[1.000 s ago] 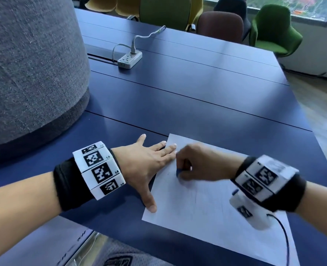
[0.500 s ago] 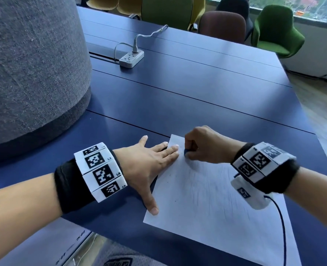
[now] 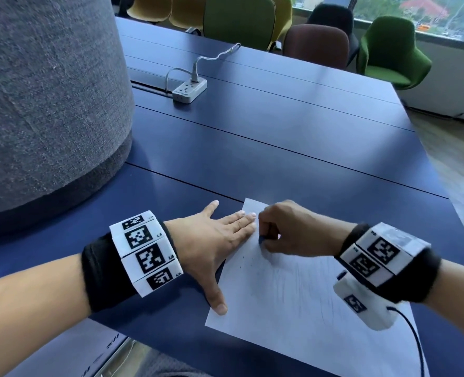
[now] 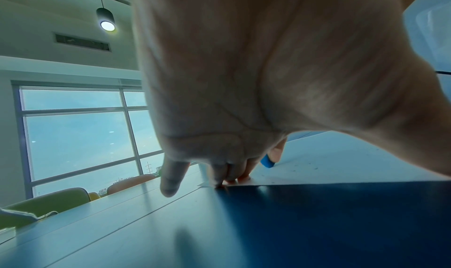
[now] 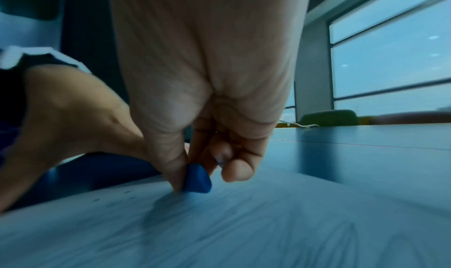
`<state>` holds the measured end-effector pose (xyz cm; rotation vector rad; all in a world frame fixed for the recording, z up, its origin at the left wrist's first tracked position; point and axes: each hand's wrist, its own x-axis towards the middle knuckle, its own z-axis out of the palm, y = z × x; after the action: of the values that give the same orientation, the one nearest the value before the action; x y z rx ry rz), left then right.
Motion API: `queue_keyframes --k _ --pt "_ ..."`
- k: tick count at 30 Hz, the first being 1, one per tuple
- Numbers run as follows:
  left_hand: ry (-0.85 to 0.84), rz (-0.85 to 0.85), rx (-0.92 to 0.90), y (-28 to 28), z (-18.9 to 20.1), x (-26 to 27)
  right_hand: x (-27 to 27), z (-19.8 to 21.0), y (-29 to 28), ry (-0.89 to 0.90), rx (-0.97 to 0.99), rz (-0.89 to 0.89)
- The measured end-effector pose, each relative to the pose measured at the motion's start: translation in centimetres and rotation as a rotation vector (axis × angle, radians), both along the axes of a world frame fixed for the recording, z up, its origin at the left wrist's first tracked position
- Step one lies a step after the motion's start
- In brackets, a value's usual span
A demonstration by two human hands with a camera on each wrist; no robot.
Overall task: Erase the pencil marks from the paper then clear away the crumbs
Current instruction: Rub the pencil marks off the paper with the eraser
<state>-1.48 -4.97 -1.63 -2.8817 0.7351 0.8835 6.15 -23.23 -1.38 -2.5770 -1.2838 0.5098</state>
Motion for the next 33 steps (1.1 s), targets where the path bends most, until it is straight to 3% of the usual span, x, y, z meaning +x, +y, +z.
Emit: queue_keyframes --k 4,9,13,18,22,27,33 --pt "0.012 0.011 0.001 -0.1 0.1 0.0 2.4 0.3 -0.3 -0.082 0.018 -0.114" --pt "0.03 0.023 0.02 -0.3 0.5 -0.2 0.3 0.2 -0.3 -0.002 -0.04 0.002" --pt "0.026 0.004 0.074 -0.7 0.6 0.0 2.6 0.7 -0.4 -0.079 -0.02 -0.101" --pt "0.04 0.012 0.084 -0.7 0.6 -0.1 0.2 0.0 -0.9 0.001 -0.047 0.005" --pt "0.036 0.001 0.093 -0.7 0.6 0.0 2.3 0.4 -1.1 -0.082 -0.005 -0.096" --pt "0.044 0.011 0.099 -0.7 0.9 -0.1 -0.1 -0.2 -1.0 -0.008 -0.04 0.016" --pt "0.036 0.004 0.094 -0.6 0.4 0.1 0.1 0.4 -0.9 -0.062 -0.02 -0.04"
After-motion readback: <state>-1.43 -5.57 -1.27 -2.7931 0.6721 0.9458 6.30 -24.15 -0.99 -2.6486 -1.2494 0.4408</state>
